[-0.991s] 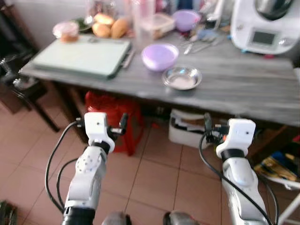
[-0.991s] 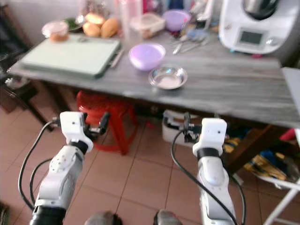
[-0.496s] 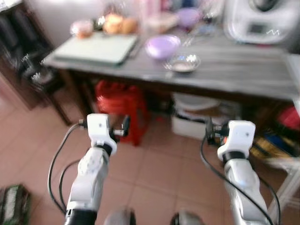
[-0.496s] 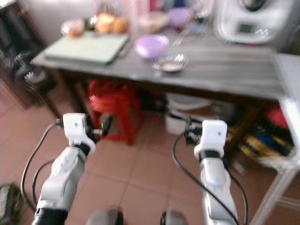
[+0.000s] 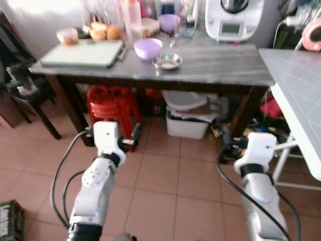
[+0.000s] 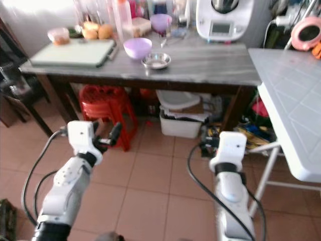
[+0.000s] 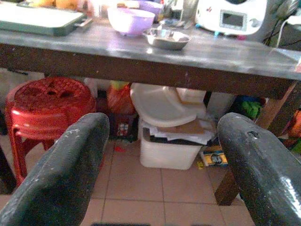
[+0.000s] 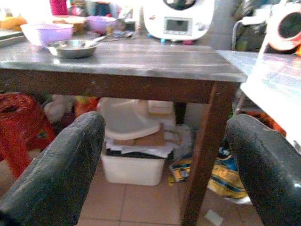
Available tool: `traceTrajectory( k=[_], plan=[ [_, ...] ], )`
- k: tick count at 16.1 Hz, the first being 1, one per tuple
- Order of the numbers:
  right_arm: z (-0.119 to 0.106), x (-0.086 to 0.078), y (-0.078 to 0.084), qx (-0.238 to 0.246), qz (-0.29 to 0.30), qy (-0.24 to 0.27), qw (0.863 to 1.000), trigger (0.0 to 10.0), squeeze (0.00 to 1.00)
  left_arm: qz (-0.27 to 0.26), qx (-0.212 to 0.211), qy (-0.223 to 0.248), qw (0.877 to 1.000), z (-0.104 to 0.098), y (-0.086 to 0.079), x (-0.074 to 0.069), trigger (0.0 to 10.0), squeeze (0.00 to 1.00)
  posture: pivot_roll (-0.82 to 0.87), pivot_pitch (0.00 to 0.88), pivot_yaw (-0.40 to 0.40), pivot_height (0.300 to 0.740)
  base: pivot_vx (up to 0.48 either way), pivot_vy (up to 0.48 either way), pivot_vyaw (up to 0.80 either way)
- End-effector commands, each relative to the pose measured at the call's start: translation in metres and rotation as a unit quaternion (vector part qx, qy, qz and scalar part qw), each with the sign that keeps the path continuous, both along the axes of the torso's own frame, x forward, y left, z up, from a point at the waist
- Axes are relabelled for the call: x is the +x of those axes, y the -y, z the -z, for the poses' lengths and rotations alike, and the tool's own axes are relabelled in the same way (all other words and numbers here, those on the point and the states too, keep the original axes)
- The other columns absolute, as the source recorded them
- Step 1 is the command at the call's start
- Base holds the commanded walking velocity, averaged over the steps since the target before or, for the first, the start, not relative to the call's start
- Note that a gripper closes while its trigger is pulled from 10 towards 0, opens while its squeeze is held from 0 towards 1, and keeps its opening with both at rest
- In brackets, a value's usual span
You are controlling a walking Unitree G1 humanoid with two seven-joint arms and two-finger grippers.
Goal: Setting the table
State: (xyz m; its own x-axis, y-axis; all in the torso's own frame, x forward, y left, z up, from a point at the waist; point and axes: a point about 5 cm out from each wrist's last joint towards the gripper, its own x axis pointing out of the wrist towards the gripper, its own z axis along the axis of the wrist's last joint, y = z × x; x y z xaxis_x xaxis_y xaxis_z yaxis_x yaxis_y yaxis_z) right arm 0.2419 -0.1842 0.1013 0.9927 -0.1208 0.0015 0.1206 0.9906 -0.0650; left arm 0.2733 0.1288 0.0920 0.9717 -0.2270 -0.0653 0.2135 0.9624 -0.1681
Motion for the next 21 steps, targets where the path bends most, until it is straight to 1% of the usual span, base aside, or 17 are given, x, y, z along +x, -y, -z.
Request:
traceTrajectory(
  k=[1, 6, 11, 14, 15, 16, 17, 19, 21],
  plan=[
    [-0.005, 0.004, -0.004, 0.001, -0.009, 0.010, 1.000, 10.0, 0.00, -0.002, 0.001, 0.010, 1.000, -0.005, -0.002, 0.002, 10.0, 0.00, -0.06, 0.000, 0.036, 0.740, 0.000, -0.326, 0.00],
    [-0.005, 0.005, -0.005, 0.000, -0.014, 0.010, 1.000, 10.0, 0.00, 0.000, 0.003, 0.011, 1.000, -0.006, -0.002, 0.002, 10.0, 0.00, -0.07, 0.000, 0.035, 0.740, 0.000, -0.426, 0.00],
    [-0.005, 0.004, -0.004, -0.004, -0.017, 0.009, 1.000, 10.0, 0.00, 0.012, 0.005, 0.019, 1.000, -0.010, 0.002, 0.003, 10.0, 0.00, -0.07, 0.000, 0.037, 0.740, 0.000, -0.435, 0.00],
    [-0.008, 0.004, -0.005, 0.004, -0.021, 0.021, 1.000, 10.0, 0.00, 0.009, 0.015, 0.017, 1.000, -0.007, 0.000, 0.001, 10.0, 0.00, -0.06, 0.000, 0.036, 0.740, 0.000, -0.423, 0.00],
    [-0.010, 0.004, -0.009, 0.005, -0.030, 0.028, 0.999, 10.0, 0.00, 0.002, 0.018, 0.022, 1.000, -0.007, -0.001, 0.001, 10.0, 0.00, -0.06, 0.000, 0.034, 0.740, 0.000, -0.420, 0.00],
    [-0.010, 0.004, -0.009, 0.002, -0.029, 0.027, 0.999, 10.0, 0.00, -0.012, 0.023, 0.034, 0.999, -0.009, -0.003, 0.002, 10.0, 0.00, -0.06, 0.000, 0.032, 0.740, 0.000, -0.416, 0.00],
    [-0.010, 0.004, -0.007, -0.004, -0.023, 0.031, 0.999, 10.0, 0.00, -0.015, 0.020, 0.037, 0.999, -0.009, -0.004, 0.002, 10.0, 0.00, -0.06, 0.000, 0.032, 0.740, 0.255, -0.401, 0.00],
    [-0.010, 0.004, -0.003, -0.016, -0.021, 0.029, 0.999, 10.0, 0.00, -0.052, 0.036, 0.043, 0.997, -0.011, -0.013, 0.000, 10.0, 0.00, -0.06, 0.000, 0.034, 0.740, 0.279, -0.386, 0.00],
    [-0.011, 0.003, -0.001, -0.025, -0.012, 0.026, 0.999, 10.0, 0.00, -0.099, 0.056, 0.058, 0.992, -0.017, -0.033, -0.009, 10.0, 0.00, -0.06, 0.000, 0.037, 0.740, 0.287, -0.382, 0.00]
  ],
)
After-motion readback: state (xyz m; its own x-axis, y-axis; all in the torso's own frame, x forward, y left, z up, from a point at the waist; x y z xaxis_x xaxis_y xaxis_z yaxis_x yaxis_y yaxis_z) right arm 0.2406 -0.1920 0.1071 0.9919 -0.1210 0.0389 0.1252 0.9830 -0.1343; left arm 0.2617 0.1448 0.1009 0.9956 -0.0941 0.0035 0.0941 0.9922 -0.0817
